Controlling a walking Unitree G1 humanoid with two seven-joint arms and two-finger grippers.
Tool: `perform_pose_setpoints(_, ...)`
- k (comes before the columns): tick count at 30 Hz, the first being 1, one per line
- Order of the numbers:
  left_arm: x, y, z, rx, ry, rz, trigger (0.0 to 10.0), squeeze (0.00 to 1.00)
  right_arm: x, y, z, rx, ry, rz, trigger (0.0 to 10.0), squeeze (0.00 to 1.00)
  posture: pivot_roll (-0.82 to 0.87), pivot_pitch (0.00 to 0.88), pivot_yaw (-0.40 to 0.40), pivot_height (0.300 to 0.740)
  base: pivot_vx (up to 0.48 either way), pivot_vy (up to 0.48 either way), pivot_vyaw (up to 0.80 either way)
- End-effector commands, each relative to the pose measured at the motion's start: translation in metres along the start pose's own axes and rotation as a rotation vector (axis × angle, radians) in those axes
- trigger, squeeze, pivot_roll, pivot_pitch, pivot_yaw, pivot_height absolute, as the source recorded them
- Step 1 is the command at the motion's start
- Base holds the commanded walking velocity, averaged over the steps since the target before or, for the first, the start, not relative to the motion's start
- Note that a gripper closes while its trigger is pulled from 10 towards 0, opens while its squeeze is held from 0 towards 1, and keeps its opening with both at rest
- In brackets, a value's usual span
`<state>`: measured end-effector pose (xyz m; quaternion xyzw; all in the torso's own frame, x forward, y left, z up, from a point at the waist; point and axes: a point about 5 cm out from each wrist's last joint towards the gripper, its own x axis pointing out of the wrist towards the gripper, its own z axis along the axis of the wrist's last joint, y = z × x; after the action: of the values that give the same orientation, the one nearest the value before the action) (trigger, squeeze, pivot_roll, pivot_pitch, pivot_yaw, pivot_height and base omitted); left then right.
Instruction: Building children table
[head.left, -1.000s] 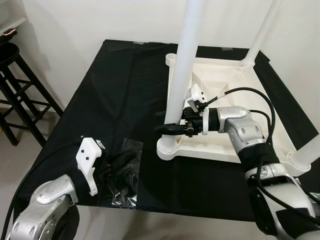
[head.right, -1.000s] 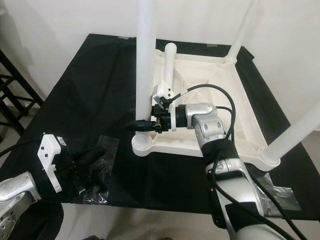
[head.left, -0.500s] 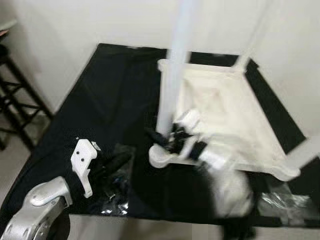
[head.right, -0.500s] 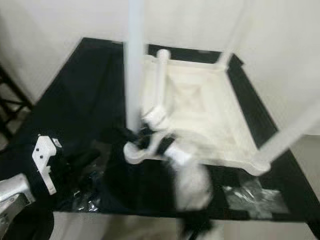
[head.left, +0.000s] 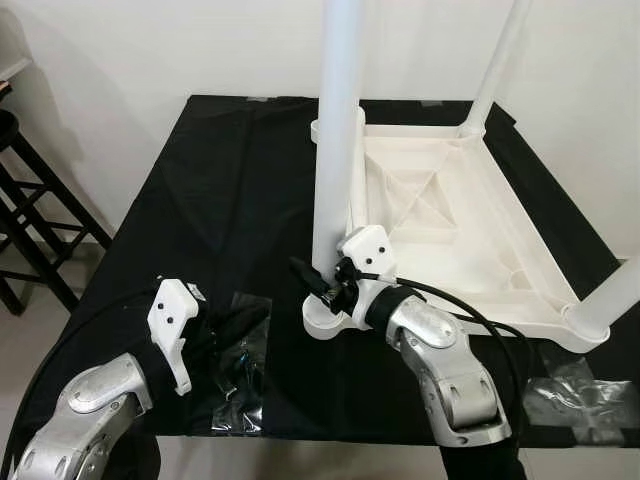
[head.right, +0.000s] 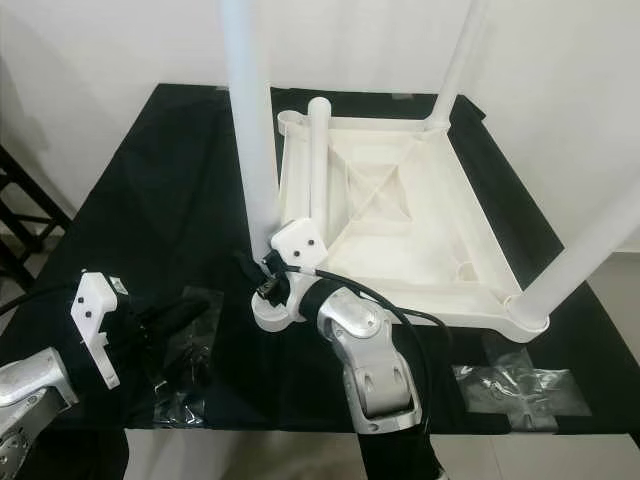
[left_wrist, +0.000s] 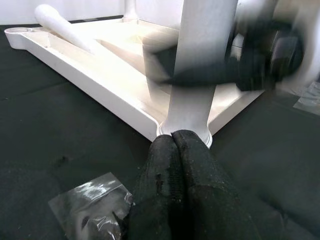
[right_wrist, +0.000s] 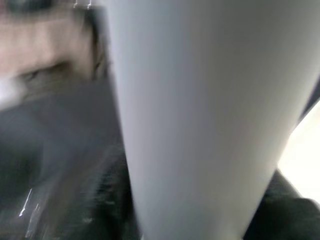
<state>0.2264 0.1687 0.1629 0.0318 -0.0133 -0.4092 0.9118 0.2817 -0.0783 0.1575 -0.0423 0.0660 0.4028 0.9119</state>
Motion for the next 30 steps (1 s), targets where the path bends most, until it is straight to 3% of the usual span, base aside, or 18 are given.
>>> perform_pose_setpoints(1, 0.002, -0.003, 0.0, 0.007, 0.002, -0.018, 10.0, 0.0, 0.0, -0.001, 0.001, 0.033, -0.026, 0.186, 10.0, 1.0, 0.09, 0.123, -0.06, 0.74, 0.0, 0.0, 0.0)
perform_pose_setpoints(2, 0.002, -0.003, 0.0, 0.007, 0.002, -0.018, 10.0, 0.0, 0.0, -0.001, 0.001, 0.033, -0.026, 0.186, 10.0, 1.0, 0.09, 0.123, -0.06, 0.74, 0.0, 0.0, 0.0)
perform_pose_setpoints(3, 0.003, -0.004, 0.0, 0.007, 0.001, -0.021, 10.0, 0.0, -0.003, -0.015, 0.013, -0.013, -0.085, 0.339, 10.0, 0.0, 0.1, 0.119, -0.064, 0.74, 0.0, 0.0, 0.0)
perform_pose_setpoints(5, 0.003, -0.004, 0.0, 0.007, 0.001, -0.021, 10.0, 0.0, -0.004, -0.021, 0.015, -0.038, -0.087, 0.38, 10.0, 0.0, 0.1, 0.119, -0.064, 0.74, 0.0, 0.0, 0.0)
perform_pose_setpoints(6, 0.003, -0.004, 0.0, 0.008, 0.0, -0.018, 10.0, 0.0, -0.004, -0.031, 0.017, -0.073, -0.051, 0.468, 10.0, 0.0, 0.1, 0.115, -0.067, 0.74, 0.0, 0.0, 0.0)
perform_pose_setpoints(9, 0.004, -0.004, -0.001, 0.009, -0.001, -0.016, 10.0, 0.0, -0.002, -0.042, 0.022, -0.108, -0.033, 0.514, 10.0, 0.0, 0.11, 0.113, -0.069, 0.74, 0.0, 0.0, 0.0)
perform_pose_setpoints(14, 0.004, -0.005, -0.002, 0.008, 0.003, -0.013, 10.0, 0.0, 0.008, -0.058, 0.037, -0.083, -0.005, 0.633, 10.0, 0.0, 0.12, 0.101, -0.066, 0.74, 0.0, 0.0, 0.0)
perform_pose_setpoints(20, 0.004, -0.005, -0.003, 0.006, 0.005, -0.014, 10.0, 0.0, 0.014, -0.062, 0.043, -0.061, 0.008, 0.659, 9.6, 0.0, 0.13, 0.095, -0.063, 0.74, 0.0, 0.0, 0.0)
perform_pose_setpoints(21, 0.004, -0.005, -0.003, 0.005, 0.007, -0.015, 10.0, 0.0, 0.017, -0.065, 0.045, -0.049, 0.032, 0.69, 0.0, 0.0, 0.13, 0.093, -0.063, 0.74, 0.0, 0.0, 0.0)
perform_pose_setpoints(25, 0.004, -0.005, -0.004, 0.003, 0.008, -0.016, 10.0, 0.0, 0.02, -0.071, 0.047, -0.018, 0.046, 0.736, 0.0, 0.0, 0.13, 0.091, -0.061, 0.74, 0.0, 0.0, 0.0)
perform_pose_setpoints(30, 0.002, -0.007, -0.004, -0.002, 0.008, -0.02, 10.0, 0.0, 0.007, -0.075, 0.031, -0.007, 0.039, 0.732, 0.0, 0.0, 0.12, 0.101, -0.053, 0.74, 0.0, 0.0, 0.0)
